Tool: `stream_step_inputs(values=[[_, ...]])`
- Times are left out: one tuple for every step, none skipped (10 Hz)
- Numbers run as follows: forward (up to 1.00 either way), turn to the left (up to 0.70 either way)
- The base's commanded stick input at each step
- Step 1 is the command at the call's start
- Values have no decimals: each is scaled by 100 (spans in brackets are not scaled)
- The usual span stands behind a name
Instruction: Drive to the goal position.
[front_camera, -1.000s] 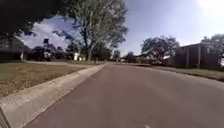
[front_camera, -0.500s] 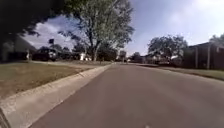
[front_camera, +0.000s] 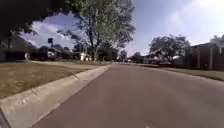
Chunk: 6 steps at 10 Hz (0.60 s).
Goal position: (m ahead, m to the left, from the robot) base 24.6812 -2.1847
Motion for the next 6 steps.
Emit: stream_step_inputs(values=[[100,0],[100,0],[100,0],[100,0],[100,0],[100,0]])
